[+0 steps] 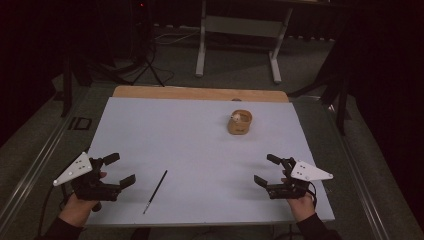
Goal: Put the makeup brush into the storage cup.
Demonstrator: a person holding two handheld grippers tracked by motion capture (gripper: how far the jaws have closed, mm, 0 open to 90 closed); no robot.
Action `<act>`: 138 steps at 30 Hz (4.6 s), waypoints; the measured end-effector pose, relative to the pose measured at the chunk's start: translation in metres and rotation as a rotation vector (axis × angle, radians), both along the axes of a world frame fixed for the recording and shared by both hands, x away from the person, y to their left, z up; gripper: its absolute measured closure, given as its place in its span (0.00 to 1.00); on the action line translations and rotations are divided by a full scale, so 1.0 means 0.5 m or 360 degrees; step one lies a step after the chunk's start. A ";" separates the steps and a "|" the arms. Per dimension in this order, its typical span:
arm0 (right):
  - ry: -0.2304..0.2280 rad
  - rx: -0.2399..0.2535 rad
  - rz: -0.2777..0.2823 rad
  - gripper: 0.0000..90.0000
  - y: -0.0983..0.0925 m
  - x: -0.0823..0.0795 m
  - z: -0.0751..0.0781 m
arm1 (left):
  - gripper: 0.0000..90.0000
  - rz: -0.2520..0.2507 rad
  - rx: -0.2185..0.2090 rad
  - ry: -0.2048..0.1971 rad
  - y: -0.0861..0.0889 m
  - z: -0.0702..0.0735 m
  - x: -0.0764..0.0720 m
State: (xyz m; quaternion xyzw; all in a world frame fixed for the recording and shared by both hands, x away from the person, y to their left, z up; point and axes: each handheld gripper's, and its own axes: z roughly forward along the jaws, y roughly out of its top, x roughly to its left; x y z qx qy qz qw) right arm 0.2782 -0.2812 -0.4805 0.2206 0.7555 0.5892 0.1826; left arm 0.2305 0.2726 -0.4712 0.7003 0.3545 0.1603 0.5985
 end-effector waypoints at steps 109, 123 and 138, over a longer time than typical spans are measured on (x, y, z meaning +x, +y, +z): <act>0.0016 -0.0039 0.0033 0.15 0.018 0.010 -0.004 | 0.85 -0.0012 0.1072 0.1394 -0.193 -0.069 0.072; 0.0017 -0.0042 0.0020 0.15 0.017 0.010 -0.004 | 0.95 -0.0061 0.1132 0.1346 -0.193 -0.064 0.070; 0.0020 -0.0040 0.0016 0.15 0.017 0.010 -0.004 | 0.95 -0.0097 0.1093 0.1200 -0.190 -0.006 0.080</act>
